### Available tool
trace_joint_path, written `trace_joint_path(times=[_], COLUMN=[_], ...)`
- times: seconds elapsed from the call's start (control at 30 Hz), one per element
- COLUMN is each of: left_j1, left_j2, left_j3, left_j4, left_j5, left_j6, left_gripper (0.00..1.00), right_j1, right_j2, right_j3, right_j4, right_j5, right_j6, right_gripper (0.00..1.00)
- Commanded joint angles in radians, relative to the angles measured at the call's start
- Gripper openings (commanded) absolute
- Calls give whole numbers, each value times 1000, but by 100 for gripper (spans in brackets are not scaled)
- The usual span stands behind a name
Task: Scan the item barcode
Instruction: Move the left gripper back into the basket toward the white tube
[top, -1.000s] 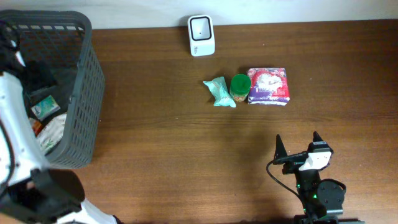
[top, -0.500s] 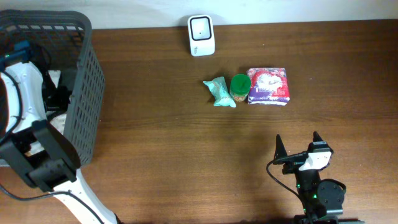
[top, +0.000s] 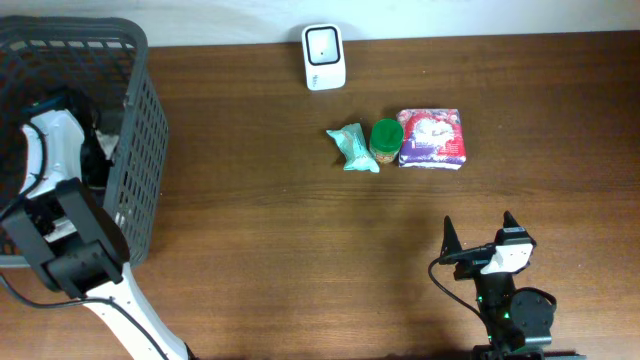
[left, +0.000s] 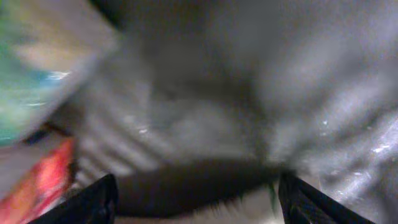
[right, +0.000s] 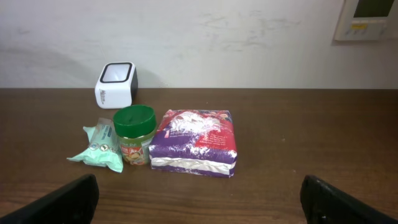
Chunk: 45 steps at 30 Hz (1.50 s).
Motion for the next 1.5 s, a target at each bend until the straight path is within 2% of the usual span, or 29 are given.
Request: trace_joint_path(times=[0.0, 0.23, 0.27, 0.47, 0.6, 0.67, 0.73, 0.77, 0.8, 0.97, 1.03, 1.07, 1.13, 1.4, 1.47], left_j1=[15, 19, 19, 19, 19, 19, 19, 19, 19, 19, 20, 21, 21, 21, 21], left_j2=[16, 16, 16, 16, 16, 16, 16, 17, 18, 18, 18, 18, 18, -11, -36], left_j3=[-17, 30, 50, 280, 434, 482, 488, 486, 486, 486, 486, 486, 486, 487, 486], left_j4=[-3, 1, -3, -72, -115, -138, -156, -180, -200, -228, -220, -237, -288, -411, -414], left_j5=[22, 24, 29, 166, 249, 343, 461, 533, 563, 596, 492, 365, 220, 125, 114], left_j6=[48, 27, 23, 6, -93, -157, -172, -172, -172, -183, -359, -526, -731, -1061, -1074], left_gripper=[87, 84, 79, 77, 74, 76, 82, 82, 99, 99, 99, 99, 99, 99, 99], right_j1=[7, 7, 7, 7, 7, 7, 7, 7, 7, 7, 7, 7, 7, 7, 7], right_j2=[-6, -6, -6, -6, -6, -6, -6, -6, -6, -6, -6, -6, -6, -6, -6], right_j3=[-8, -8, -8, -8, -8, -8, -8, -8, -8, -8, -8, -8, -8, -8, -8], right_j4=[-3, -3, -3, -3, -3, -3, -3, -3, -3, -3, -3, -3, -3, -3, -3], right_j5=[8, 8, 8, 8, 8, 8, 8, 8, 8, 8, 8, 8, 8, 8, 8], right_j6=[3, 3, 3, 3, 3, 3, 3, 3, 3, 3, 3, 3, 4, 3, 3], right_gripper=[99, 99, 99, 99, 99, 99, 99, 99, 99, 99, 99, 99, 99, 99, 99])
